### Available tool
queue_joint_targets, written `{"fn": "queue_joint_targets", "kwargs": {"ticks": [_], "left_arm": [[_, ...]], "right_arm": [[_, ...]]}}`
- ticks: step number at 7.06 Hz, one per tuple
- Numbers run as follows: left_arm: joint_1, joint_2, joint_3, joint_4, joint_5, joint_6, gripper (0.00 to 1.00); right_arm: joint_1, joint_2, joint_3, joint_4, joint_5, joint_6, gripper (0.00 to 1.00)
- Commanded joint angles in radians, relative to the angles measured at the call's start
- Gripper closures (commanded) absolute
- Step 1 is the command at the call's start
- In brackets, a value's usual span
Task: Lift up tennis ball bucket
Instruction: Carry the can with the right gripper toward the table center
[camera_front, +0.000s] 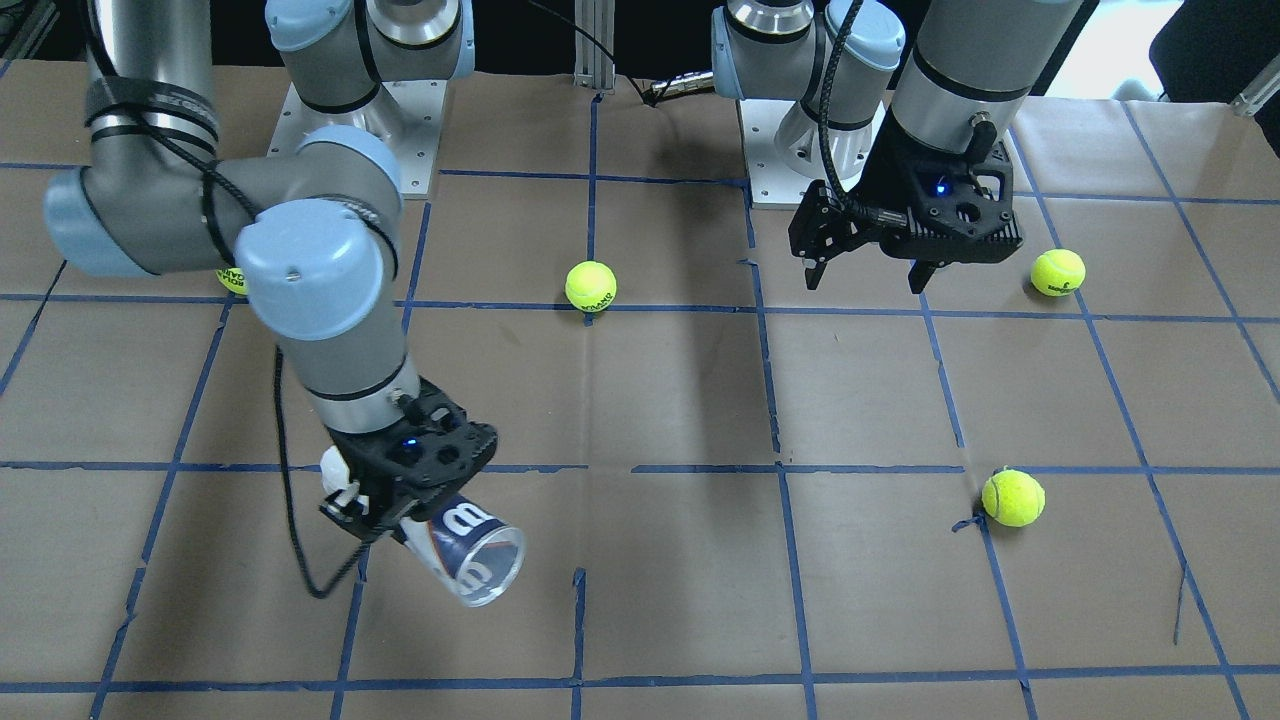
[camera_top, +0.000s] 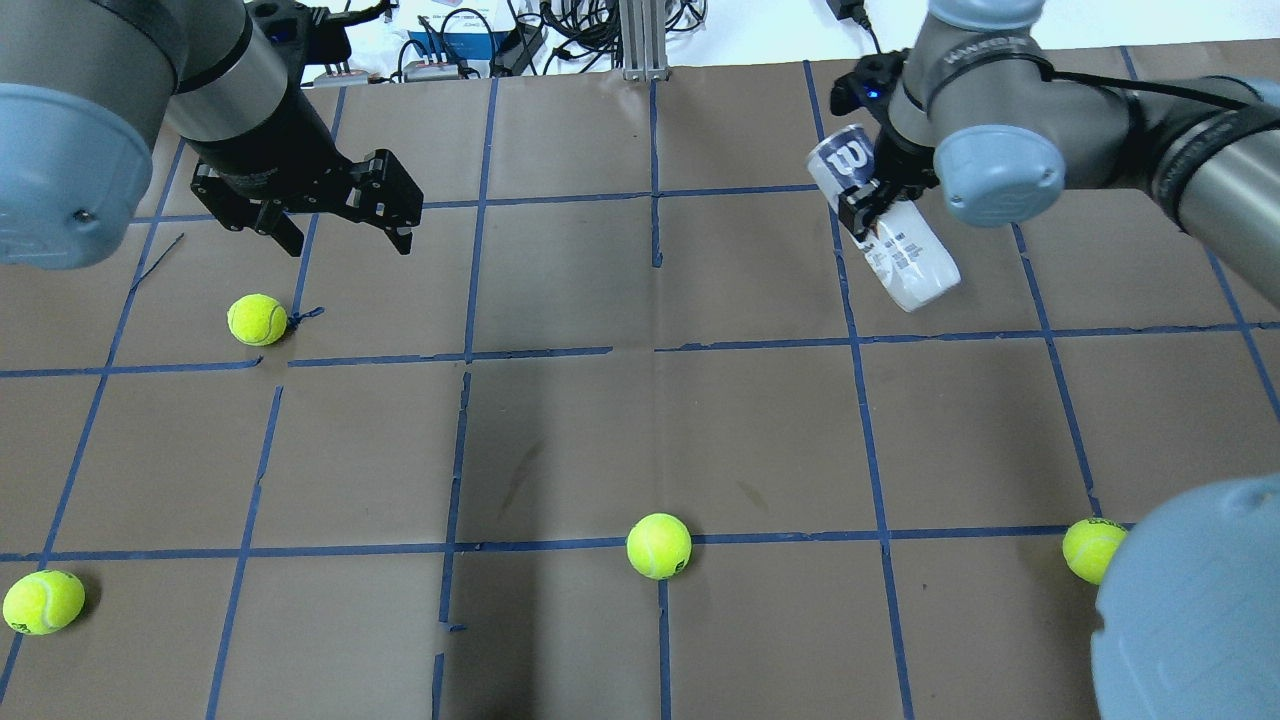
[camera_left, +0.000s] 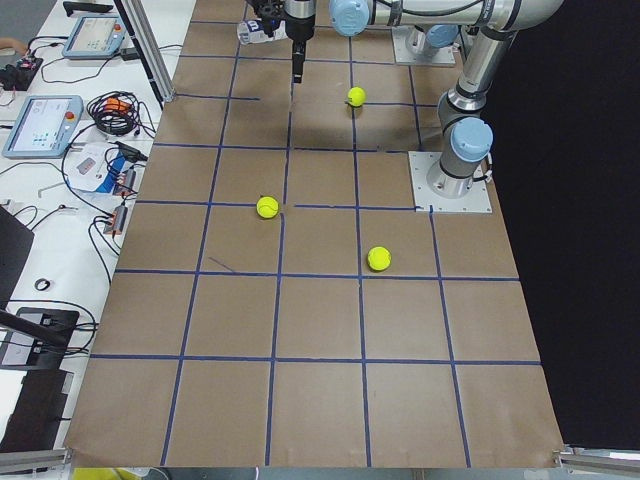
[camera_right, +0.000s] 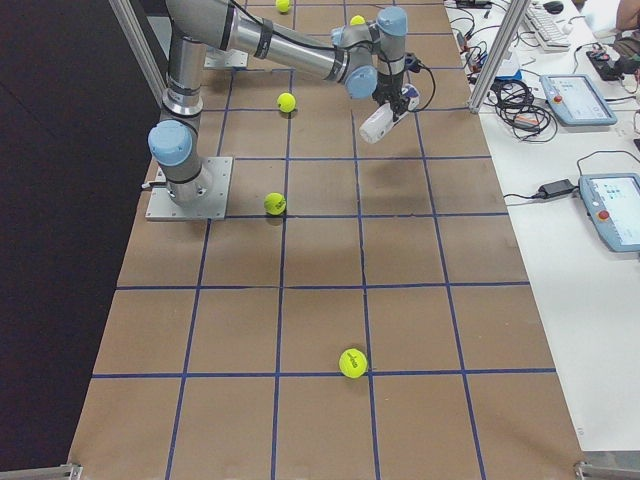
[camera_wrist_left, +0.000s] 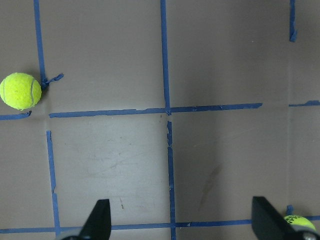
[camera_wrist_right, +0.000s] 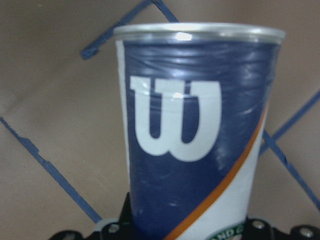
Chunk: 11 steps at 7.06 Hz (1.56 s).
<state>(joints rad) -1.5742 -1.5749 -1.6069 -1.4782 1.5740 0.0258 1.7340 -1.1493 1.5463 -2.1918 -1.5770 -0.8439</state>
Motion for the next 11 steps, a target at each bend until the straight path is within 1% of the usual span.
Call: {"fn": "queue_joint_targets", "kwargs": {"ticks": [1, 2, 3, 4, 5, 6, 7, 11], "left_arm": [[0.002, 0.000, -0.002, 0.001, 0.004, 0.002, 0.00], [0.002, -0.005, 0.001, 0.002, 0.004, 0.002, 0.00], [0.003, -0.002, -0.004, -0.001, 0.006, 0.000, 0.00], [0.002, 0.000, -0.005, 0.004, 0.006, 0.000, 0.00], [0.002, 0.000, -0.007, 0.004, 0.006, 0.000, 0.00], [0.005, 0.000, -0.008, 0.004, 0.008, 0.002, 0.00], [0.008, -0.007, 0.001, 0.006, 0.006, 0.003, 0.00], [0.005, -0.008, 0.004, 0.006, 0.006, 0.002, 0.00]], "right_arm": [[0.097, 0.087, -0.061, -0.104, 0.000, -0.299, 0.38], [0.120, 0.121, -0.078, -0.108, -0.015, -0.366, 0.36], [0.137, 0.138, -0.083, -0.109, -0.046, -0.391, 0.36], [0.154, 0.155, -0.084, -0.112, -0.051, -0.391, 0.36], [0.166, 0.183, -0.081, -0.141, -0.051, -0.391, 0.35], [0.170, 0.204, -0.074, -0.143, -0.069, -0.394, 0.29], [0.168, 0.223, -0.077, -0.143, -0.084, -0.397, 0.26], [0.177, 0.240, -0.077, -0.155, -0.055, -0.394, 0.21]]}}
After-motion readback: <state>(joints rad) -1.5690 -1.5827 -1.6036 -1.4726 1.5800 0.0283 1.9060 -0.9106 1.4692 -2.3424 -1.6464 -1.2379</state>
